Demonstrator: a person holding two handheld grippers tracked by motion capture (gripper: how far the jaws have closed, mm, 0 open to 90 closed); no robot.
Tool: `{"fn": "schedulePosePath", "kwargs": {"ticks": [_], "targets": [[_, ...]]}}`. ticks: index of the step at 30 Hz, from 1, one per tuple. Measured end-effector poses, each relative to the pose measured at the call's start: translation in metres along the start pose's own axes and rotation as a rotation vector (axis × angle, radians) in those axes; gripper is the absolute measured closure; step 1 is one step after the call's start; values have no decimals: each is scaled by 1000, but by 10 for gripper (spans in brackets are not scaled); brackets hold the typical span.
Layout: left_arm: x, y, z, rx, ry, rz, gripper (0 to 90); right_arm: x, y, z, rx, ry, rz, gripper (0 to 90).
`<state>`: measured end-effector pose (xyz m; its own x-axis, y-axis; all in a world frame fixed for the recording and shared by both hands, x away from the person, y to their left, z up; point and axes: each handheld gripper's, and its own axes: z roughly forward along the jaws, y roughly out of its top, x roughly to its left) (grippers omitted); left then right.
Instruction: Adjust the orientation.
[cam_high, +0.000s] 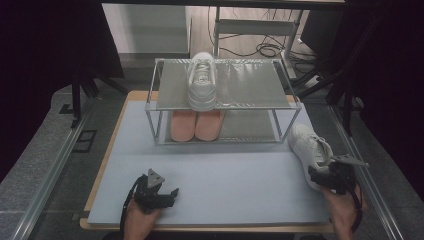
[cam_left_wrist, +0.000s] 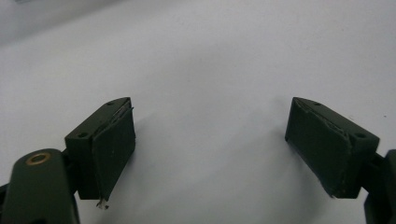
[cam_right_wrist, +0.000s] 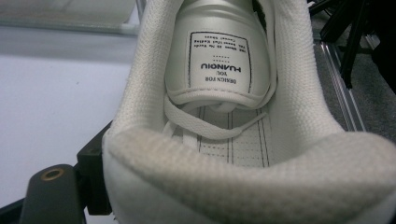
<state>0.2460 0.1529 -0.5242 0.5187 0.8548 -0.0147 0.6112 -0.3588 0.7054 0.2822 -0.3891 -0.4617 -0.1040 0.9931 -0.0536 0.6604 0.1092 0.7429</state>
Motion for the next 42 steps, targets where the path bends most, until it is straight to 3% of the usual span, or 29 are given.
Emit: {"fn": "schedulePosePath", "kwargs": {"ticks": [13, 24, 30, 42], "targets": [[0, 0, 0, 0, 0, 0, 159, 4, -27, -31, -9, 33, -38, 172], [0, 0, 0, 0, 0, 0, 159, 11, -47, -54, -13, 88, -102, 170], [0, 0, 0, 0, 0, 0, 159, 22, -52, -58, -16, 143, -144, 166], [0, 0, 0, 0, 0, 0, 159, 50, -47, -51, -23, 262, -267, 156]]}}
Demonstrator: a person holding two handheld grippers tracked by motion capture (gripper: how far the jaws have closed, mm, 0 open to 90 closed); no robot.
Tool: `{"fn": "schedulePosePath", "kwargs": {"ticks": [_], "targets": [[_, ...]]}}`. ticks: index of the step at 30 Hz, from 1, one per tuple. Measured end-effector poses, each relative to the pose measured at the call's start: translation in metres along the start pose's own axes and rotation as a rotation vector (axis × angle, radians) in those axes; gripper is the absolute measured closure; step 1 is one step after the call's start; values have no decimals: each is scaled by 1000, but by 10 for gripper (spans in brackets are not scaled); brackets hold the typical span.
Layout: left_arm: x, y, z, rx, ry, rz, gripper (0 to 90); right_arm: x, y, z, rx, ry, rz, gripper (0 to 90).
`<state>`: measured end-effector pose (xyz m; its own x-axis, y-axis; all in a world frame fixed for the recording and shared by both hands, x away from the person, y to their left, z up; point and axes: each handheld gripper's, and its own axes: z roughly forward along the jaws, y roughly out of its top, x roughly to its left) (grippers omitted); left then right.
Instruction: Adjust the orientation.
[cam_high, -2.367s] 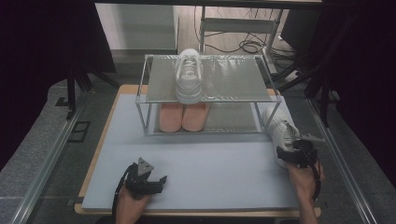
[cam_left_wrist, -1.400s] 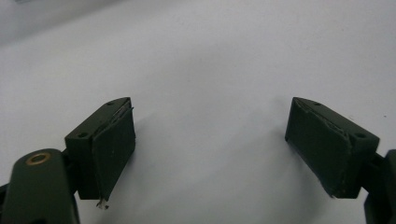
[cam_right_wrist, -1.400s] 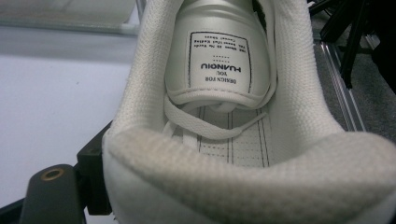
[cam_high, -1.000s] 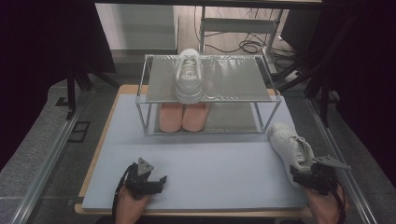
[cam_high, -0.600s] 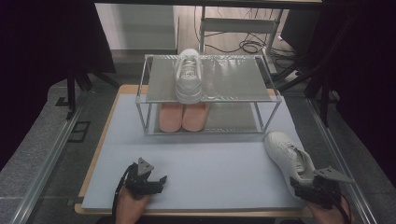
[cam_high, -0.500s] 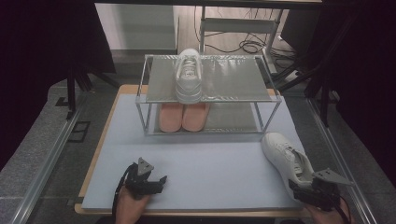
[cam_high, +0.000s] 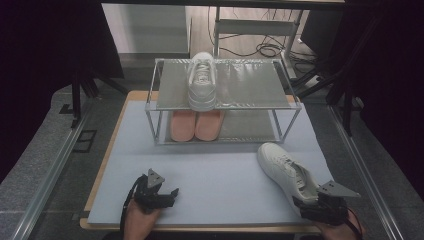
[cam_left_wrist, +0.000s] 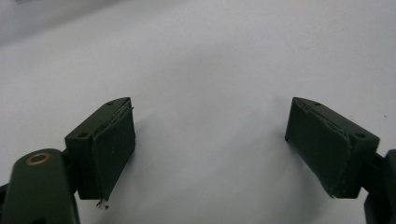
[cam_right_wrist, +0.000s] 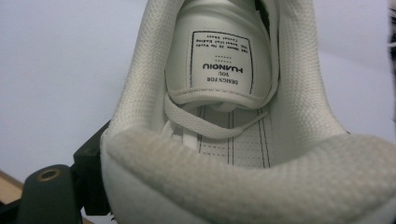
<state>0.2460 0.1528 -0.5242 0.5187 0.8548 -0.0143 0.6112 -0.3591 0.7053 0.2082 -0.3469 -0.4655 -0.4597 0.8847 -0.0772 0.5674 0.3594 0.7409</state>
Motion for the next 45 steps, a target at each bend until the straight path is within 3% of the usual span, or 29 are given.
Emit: {"fn": "schedulePosePath", "kwargs": {"ticks": [16, 22, 32, 35, 38, 42, 45], "targets": [[0, 0, 0, 0, 0, 0, 159, 38, 28, 33, 1, 152, -143, 131], [0, 0, 0, 0, 0, 0, 159, 32, 29, 51, 58, 176, -154, 101], [0, 0, 0, 0, 0, 0, 159, 24, 30, 46, 59, 209, -194, 64], [0, 0, 0, 0, 0, -1, 159, 18, 33, 38, 11, 251, -163, 5], [0, 0, 0, 0, 0, 0, 159, 13, 37, 27, -14, 252, -147, 0], [0, 0, 0, 0, 0, 0, 159, 3, 46, 16, -25, 317, -78, 0], [0, 0, 0, 0, 0, 0, 159, -4, 55, 12, 6, 347, -34, 28]]}}
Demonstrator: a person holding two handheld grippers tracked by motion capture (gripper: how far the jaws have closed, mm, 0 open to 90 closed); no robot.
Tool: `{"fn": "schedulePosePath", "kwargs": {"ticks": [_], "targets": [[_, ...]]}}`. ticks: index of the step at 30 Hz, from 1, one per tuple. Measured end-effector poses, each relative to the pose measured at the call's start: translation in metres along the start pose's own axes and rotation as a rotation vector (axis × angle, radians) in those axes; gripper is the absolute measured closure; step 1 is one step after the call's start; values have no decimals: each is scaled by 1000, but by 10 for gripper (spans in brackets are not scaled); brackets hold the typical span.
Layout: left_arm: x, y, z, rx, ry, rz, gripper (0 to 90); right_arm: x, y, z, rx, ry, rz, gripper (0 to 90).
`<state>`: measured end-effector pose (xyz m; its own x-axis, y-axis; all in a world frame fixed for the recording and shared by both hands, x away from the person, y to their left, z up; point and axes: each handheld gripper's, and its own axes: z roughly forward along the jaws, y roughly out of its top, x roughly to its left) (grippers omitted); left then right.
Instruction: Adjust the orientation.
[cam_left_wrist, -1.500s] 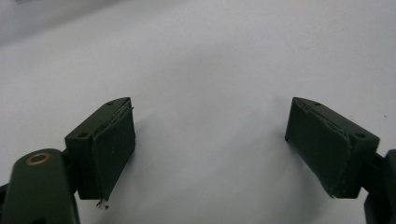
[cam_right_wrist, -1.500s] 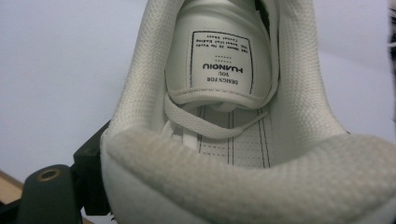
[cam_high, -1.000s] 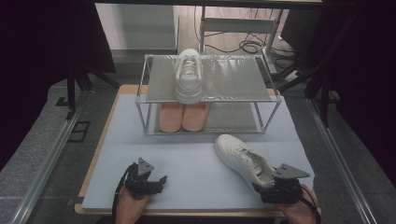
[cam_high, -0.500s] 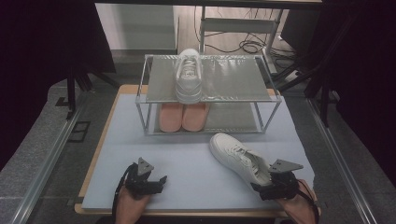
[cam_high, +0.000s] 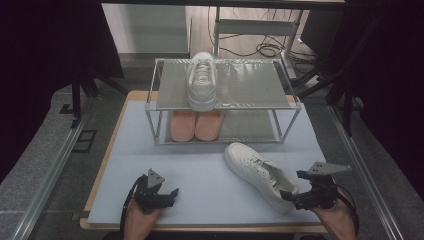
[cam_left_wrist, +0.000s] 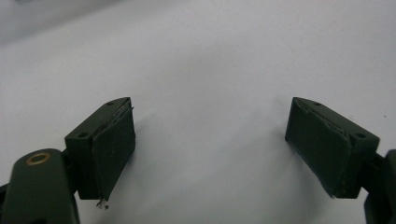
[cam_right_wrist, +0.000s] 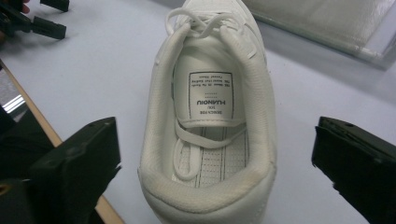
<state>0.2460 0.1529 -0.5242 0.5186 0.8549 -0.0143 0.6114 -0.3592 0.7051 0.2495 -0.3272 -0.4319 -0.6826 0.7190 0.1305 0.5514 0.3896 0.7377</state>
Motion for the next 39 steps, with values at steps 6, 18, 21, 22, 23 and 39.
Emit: {"fn": "schedulePosePath", "kwargs": {"ticks": [6, 18, 21, 22, 23, 39], "targets": [[0, 0, 0, -1, 0, -1, 159, -8, 19, 5, 126, 14, 28, 81], [0, 0, 0, 0, -1, -1, 159, -14, 49, 30, 322, -59, -47, 277], [0, 0, 0, 0, -1, -1, 159, -14, 54, 36, 383, -70, -72, 342], [0, 0, 0, 0, -1, -1, 159, -15, 55, 38, 404, -71, -81, 357], [0, 0, 0, 0, -1, -1, 159, -16, 57, 40, 427, -72, -90, 363], [0, 0, 0, 0, -1, -1, 159, -26, 66, 69, 649, -62, -115, 456]]}}
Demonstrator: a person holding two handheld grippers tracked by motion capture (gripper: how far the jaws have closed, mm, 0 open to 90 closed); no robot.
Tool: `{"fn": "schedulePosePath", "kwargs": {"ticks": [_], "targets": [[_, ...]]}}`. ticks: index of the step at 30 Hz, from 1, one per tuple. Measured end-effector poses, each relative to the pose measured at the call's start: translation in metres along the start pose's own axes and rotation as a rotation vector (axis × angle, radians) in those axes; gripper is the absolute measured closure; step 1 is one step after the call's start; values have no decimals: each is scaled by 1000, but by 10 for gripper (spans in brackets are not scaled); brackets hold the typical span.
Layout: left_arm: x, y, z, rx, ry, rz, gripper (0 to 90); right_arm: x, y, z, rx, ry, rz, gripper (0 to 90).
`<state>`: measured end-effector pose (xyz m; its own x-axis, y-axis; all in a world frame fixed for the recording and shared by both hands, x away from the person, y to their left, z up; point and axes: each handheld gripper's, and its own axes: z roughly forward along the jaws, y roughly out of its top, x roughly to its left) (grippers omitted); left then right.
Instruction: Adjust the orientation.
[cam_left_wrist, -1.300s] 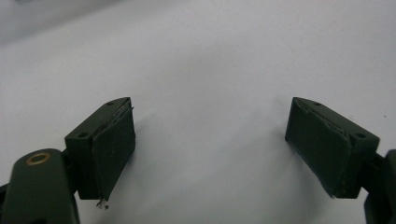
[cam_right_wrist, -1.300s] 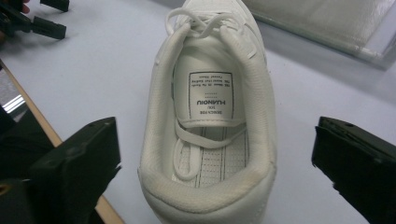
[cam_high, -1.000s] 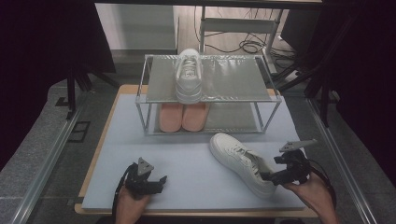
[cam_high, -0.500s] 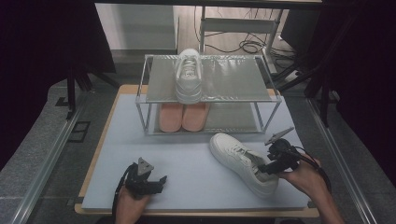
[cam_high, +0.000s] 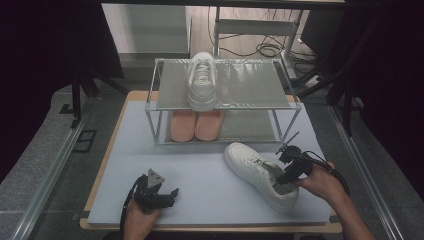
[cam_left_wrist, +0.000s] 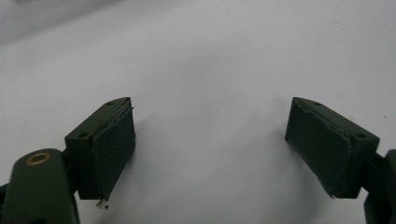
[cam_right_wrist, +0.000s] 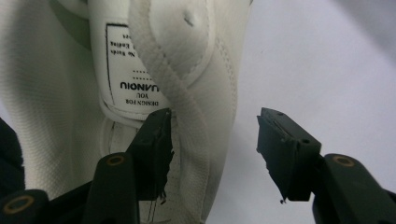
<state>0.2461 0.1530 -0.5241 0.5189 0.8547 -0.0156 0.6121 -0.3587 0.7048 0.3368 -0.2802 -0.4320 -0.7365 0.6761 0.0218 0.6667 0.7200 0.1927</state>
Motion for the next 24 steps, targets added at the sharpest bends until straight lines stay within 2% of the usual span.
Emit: {"fn": "schedulePosePath", "kwargs": {"ticks": [3, 9, 17, 24], "targets": [[0, 0, 0, 0, 0, 0, 159, -1, 2, 3, 41, 10, 5, 484], [0, 0, 0, 0, 0, 1, 159, 0, 5, 8, 104, -5, 1, 515], [0, 0, 0, 0, 0, 0, 159, 0, 7, 9, 131, -2, -15, 561], [0, 0, 0, -1, 0, 0, 159, 0, 7, 10, 140, 26, -10, 678]]}}
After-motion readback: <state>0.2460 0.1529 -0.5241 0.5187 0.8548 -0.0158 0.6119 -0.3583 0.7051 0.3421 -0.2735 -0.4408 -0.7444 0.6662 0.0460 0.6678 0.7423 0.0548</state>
